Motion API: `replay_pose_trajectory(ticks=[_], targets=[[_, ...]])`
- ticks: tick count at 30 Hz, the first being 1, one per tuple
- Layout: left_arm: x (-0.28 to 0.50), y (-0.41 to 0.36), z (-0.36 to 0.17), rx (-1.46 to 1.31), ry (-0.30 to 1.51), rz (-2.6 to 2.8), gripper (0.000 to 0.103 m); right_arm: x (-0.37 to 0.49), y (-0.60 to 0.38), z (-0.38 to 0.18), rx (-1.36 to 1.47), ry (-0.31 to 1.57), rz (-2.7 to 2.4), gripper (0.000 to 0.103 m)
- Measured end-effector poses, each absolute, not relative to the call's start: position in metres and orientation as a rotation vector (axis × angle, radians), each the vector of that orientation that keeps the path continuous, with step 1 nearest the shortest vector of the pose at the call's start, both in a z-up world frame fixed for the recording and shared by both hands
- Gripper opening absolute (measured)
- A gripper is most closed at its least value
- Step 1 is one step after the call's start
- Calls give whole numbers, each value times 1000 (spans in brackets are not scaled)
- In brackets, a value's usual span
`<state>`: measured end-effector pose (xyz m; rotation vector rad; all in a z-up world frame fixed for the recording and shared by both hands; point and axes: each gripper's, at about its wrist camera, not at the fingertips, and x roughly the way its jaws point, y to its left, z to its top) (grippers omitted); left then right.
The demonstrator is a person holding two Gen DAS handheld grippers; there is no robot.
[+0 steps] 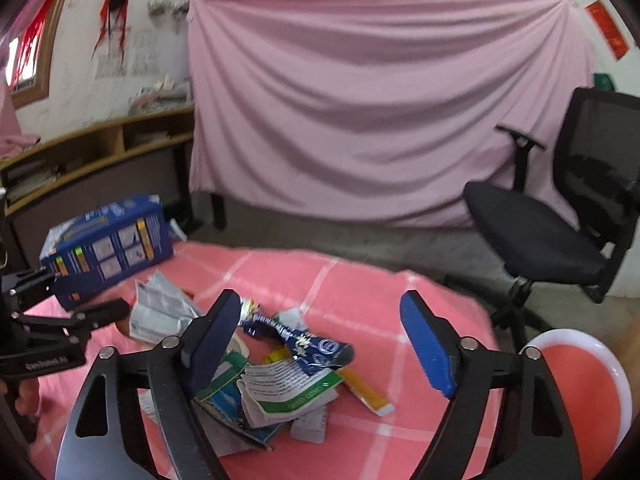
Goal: Collect trash
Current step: 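Move both tools toward the pile of trash on the table, then grasp the dark blue wrapper with the right tool while the left tool grasps the red paper cup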
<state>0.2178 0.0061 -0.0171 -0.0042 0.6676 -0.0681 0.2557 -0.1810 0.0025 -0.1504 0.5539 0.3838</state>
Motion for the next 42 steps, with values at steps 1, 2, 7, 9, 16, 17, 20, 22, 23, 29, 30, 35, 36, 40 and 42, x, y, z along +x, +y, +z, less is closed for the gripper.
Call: replay_pose_trajectory(ticks=[1,2,7,9,16,17,20,22,23,29,30,35,36,40,42], targets=[[218,5,-17,6,666,-76,52,262,-179,-3,-151,589,399,74],[218,5,-16,15,666,-89,50,266,-179,-7,-155,611,406,73],[220,0,-15,36,679,-154,46,273,-173,-22,-190,705,441,60],[221,1,-15,29,692,-187,46,272,-171,-23,-206,719,452,56],[214,2,-15,35,709,-249,46,271,-168,-28,-224,749,467,36],[214,2,-15,39,713,-256,46,271,-168,-29,-223,755,470,34],[212,0,-14,43,720,-263,46,272,-166,-30,-219,763,473,29],[214,-1,-14,44,718,-259,46,272,-167,-30,-213,768,474,23],[214,0,-14,41,719,-260,46,272,-168,-30,-211,769,474,22],[219,1,-16,21,743,-286,46,266,-174,-28,-166,767,475,14],[220,1,-17,23,751,-289,46,264,-176,-27,-152,763,475,13],[223,3,-18,14,767,-309,47,247,-188,-19,-80,722,467,11],[225,2,-19,4,770,-314,47,244,-190,-17,-71,715,466,11],[232,11,-18,-72,778,-321,47,232,-194,-15,-49,696,465,11],[240,13,-16,-116,782,-307,47,229,-192,-16,-49,699,467,11]])
